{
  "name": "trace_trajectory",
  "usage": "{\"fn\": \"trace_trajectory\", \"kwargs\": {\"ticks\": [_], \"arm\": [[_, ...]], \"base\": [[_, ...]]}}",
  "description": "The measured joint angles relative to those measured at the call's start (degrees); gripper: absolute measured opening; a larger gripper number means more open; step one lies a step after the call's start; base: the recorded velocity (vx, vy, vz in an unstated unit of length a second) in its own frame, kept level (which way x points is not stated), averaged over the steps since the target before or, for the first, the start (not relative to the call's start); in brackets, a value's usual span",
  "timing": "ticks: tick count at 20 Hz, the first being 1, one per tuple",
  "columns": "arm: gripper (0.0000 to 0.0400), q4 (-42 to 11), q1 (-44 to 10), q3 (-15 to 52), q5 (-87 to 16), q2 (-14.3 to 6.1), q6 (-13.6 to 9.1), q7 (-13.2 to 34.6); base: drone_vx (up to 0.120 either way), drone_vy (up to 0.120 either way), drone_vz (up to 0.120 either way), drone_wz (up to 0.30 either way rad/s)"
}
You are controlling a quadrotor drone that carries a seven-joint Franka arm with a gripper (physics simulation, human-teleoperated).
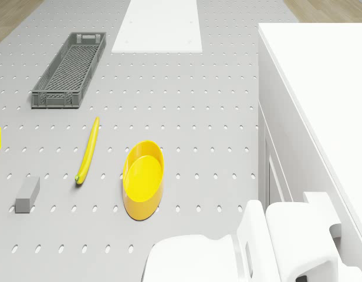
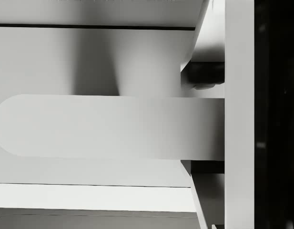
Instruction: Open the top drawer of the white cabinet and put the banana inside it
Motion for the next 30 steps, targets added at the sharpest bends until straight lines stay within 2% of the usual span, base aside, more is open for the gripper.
{"fn": "trace_trajectory", "kwargs": {"ticks": [5, 6, 7, 8, 10, 11, 14, 16, 17, 18, 20, 23, 25, 26, 27, 28, 30], "arm": [[0.0155, -0.3, -2.1, -1.0, -2.3, -1.0, -2.3, 2.1], [0.0151, -0.3, -2.6, -1.2, -2.6, -1.2, -2.9, 1.3], [0.0206, 0.2, -3.0, -1.2, -4.4, -1.9, -3.4, 5.4], [0.022, 0.3, -2.9, -1.7, -6.0, -2.5, -3.5, 6.4], [0.0197, 0.1, -3.1, -2.4, -6.3, -2.7, -4.0, 5.3], [0.0232, 0.3, -3.2, -2.7, -7.8, -3.5, -4.2, 7.1], [0.0177, -0.5, -4.0, -4.4, -7.4, -3.1, -5.6, 2.3], [0.0149, -0.4, -4.6, -4.9, -7.7, -3.4, -6.4, 2.8], [0.0176, -0.1, -4.9, -5.1, -8.6, -3.9, -6.8, 5.2], [0.0187, -0.1, -5.0, -5.6, -9.6, -4.4, -7.1, 5.3], [0.016, -0.6, -5.7, -6.8, -9.5, -3.8, -8.4, 1.9], [0.0131, -0.1, -6.8, -8.1, -10.9, -4.4, -10.2, 3.3], [0.0138, 0.2, -7.4, -9.1, -12.2, -4.9, -11.3, 4.9], [0.0174, -0.2, -7.7, -10.0, -12.6, -4.3, -11.9, 2.3], [0.0158, 0.4, -7.6, -10.1, -13.6, -5.4, -11.8, 6.1], [0.0146, 0.6, -7.6, -10.7, -14.3, -5.7, -12.2, 6.4], [0.0149, 1.1, -7.9, -11.9, -15.6, -6.1, -13.4, 6.8]], "base": [[0.0, 0.0, 0.0, 0.0], [0.0, 0.0, 0.0, 0.0], [0.0, 0.0, 0.0, 0.0], [0.0, 0.0, 0.0, 0.0], [0.0, 0.0, 0.0, 0.0], [0.0, 0.0, 0.0, 0.0], [0.0, 0.0, 0.0, 0.0], [0.0, 0.0, 0.0, 0.0], [0.0, 0.0, 0.0, 0.0], [0.0, 0.0, 0.0, 0.0], [0.0, 0.0, 0.0, 0.0], [0.0, 0.0, 0.0, 0.0], [0.0, 0.0, 0.0, 0.0], [0.0, 0.0, 0.0, 0.0], [0.0, 0.0, 0.0, 0.0], [0.0, 0.0, 0.0, 0.0], [0.0, 0.0, 0.0, 0.0]]}}
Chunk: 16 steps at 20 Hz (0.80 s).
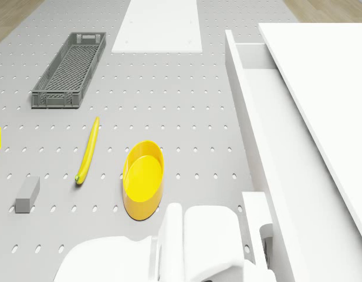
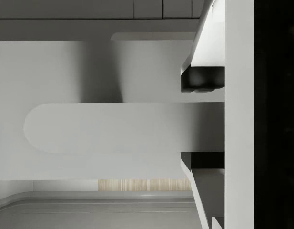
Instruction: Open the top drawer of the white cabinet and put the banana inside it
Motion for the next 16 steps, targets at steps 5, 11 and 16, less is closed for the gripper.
{"fn": "trace_trajectory", "kwargs": {"ticks": [5, 11, 16], "arm": [[0.0255, 2.2, 1.1, -3.3, -6.5, -3.3, -1.6, 6.9], [0.0188, 3.3, 1.7, -8.7, -10.0, -3.9, -4.2, 2.9], [0.0332, 5.0, 2.0, -11.4, -11.9, -4.7, -6.3, 4.0]], "base": [[0.0, 0.0, 0.0, 0.0], [0.0, 0.0, 0.0, 0.0], [0.0, 0.064, 0.0, 0.0]]}}
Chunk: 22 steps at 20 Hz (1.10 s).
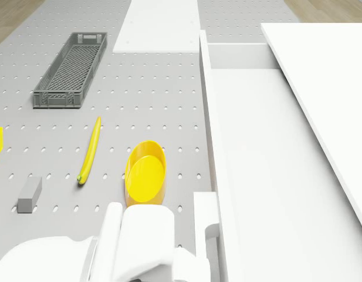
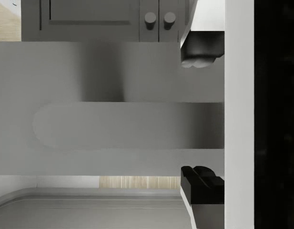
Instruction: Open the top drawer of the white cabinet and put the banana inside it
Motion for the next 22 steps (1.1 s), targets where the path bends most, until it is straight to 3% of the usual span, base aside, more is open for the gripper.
{"fn": "trace_trajectory", "kwargs": {"ticks": [6, 22], "arm": [[0.0385, 1.0, 0.8, -1.6, -1.5, -1.0, -0.6, 1.0], [0.04, 1.1, 2.8, -2.8, -3.6, -3.3, 0.8, 2.6]], "base": [[0.0, 0.12, 0.0, 0.0], [0.12, 0.12, 0.0, 0.0]]}}
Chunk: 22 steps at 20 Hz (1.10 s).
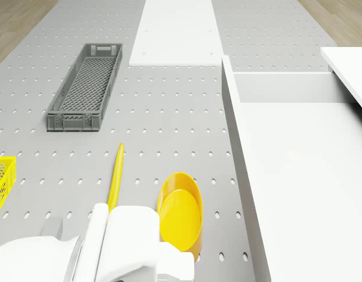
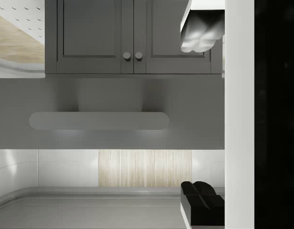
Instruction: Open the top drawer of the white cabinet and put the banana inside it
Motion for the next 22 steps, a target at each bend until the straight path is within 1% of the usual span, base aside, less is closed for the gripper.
{"fn": "trace_trajectory", "kwargs": {"ticks": [20, 22], "arm": [[0.04, -0.3, 1.9, -0.6, -2.0, -2.3, 1.8, 1.6], [0.04, -0.3, 2.0, -0.6, -2.1, -2.5, 2.0, 1.7]], "base": [[0.12, 0.12, 0.0, 0.0], [0.12, 0.0, 0.0, 0.0]]}}
